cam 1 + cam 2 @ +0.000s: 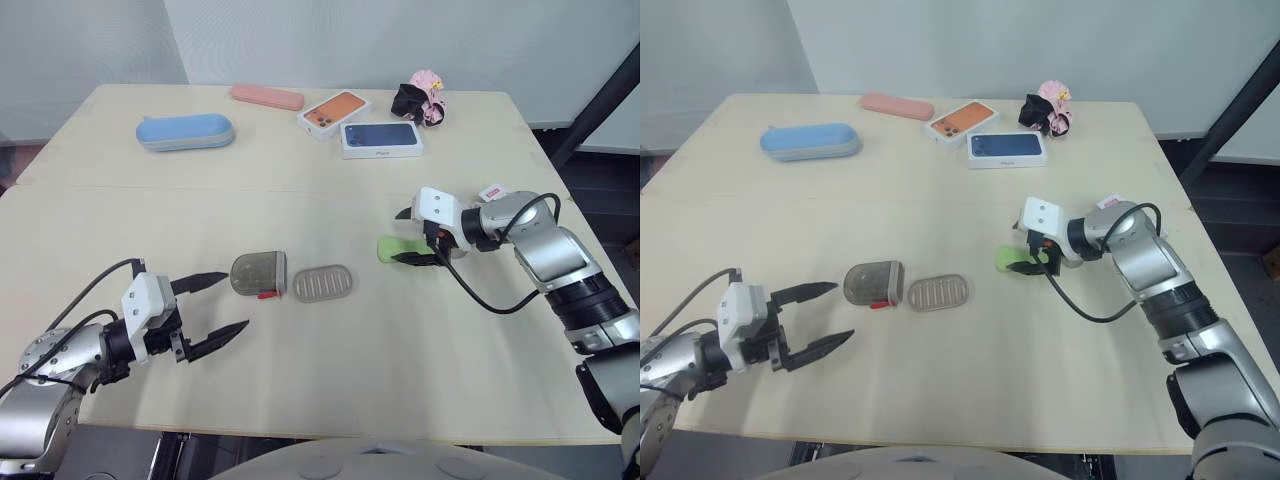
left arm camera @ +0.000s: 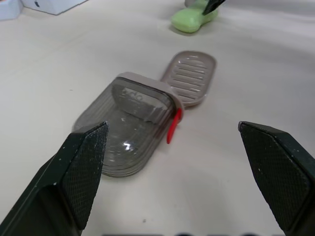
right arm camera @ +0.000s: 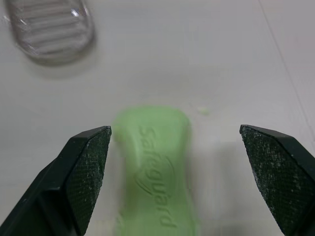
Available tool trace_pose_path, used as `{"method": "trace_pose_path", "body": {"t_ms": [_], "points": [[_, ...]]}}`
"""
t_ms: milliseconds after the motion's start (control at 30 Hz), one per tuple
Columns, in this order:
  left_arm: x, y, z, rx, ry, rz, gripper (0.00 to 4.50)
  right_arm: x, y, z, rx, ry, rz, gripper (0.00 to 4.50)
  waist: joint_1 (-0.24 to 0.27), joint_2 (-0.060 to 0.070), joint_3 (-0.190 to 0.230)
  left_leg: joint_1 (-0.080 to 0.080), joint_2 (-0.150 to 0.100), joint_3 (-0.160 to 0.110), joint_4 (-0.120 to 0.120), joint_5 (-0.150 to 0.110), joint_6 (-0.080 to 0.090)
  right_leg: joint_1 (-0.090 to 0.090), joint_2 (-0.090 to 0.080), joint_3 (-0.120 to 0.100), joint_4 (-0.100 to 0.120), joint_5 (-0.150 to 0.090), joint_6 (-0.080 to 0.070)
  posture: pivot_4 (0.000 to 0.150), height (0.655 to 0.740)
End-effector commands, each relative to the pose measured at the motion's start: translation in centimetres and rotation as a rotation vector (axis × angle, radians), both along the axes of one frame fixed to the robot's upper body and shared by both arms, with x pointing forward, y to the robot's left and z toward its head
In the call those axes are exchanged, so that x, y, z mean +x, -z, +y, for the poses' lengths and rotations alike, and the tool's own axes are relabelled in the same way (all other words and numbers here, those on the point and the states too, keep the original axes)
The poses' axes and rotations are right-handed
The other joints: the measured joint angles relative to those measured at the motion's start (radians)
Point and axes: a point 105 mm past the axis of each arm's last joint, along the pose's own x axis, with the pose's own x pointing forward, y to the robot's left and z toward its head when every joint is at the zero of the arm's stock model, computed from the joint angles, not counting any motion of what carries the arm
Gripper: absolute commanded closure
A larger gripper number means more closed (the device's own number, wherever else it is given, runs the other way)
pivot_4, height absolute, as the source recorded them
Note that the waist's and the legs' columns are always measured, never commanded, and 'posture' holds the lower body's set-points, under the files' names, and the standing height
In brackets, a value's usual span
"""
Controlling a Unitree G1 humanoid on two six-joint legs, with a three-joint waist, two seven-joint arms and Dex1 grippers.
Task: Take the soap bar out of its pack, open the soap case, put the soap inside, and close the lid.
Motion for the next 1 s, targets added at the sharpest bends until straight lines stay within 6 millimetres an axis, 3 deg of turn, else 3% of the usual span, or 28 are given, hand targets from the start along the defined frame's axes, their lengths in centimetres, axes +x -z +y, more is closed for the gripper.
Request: {"method": "trace_pose_path", "body": {"t_ms": [33,667,767,933,1000], "points": [[-0.3,-0.7,-0.1,0.001,0.04,-0.023,0.01,0.1,-0.6,-0.3,-0.03,-0.006,0.0,0.0,0.003,0.0,0.0,0.0,0.0,0.0,0.0,0.0,0.0,0.0,0.0,0.0,0.0,0.0,0.0,0.15,0.74],[1.1,-0.7,-0.1,0.047,0.072,-0.065,0.01,-0.5,0.7,0.2,-0.072,0.011,0.059,0.0,0.005,0.0,0.0,0.001,0.0,0.001,0.0,0.0,0.0,-0.001,0.0,0.001,0.001,0.0,0.0,0.15,0.74],[1.0,-0.6,-0.3,0.051,0.074,-0.064,0.0,-0.4,1.0,-0.2,-0.096,0.015,0.067,0.81,0.006,0.0,0.0,0.001,0.0,0.001,0.0,0.0,0.0,-0.001,0.0,0.001,0.001,0.0,0.0,0.15,0.74],[1.2,-0.7,-0.2,0.054,0.059,-0.069,0.0,-0.2,0.6,-0.1,-0.099,-0.008,0.037,2.55,0.006,0.0,0.0,0.001,0.0,0.001,0.0,0.0,0.0,-0.001,0.0,0.001,0.001,0.0,0.0,0.15,0.74],[1.3,-0.7,-0.1,0.056,0.052,-0.072,0.0,-0.3,-0.1,0.5,-0.074,-0.037,0.025,2.74,0.006,0.0,0.0,0.001,0.001,0.001,0.0,0.0,0.0,-0.001,0.0,0.001,0.002,0.0,0.0,0.15,0.74]]}}
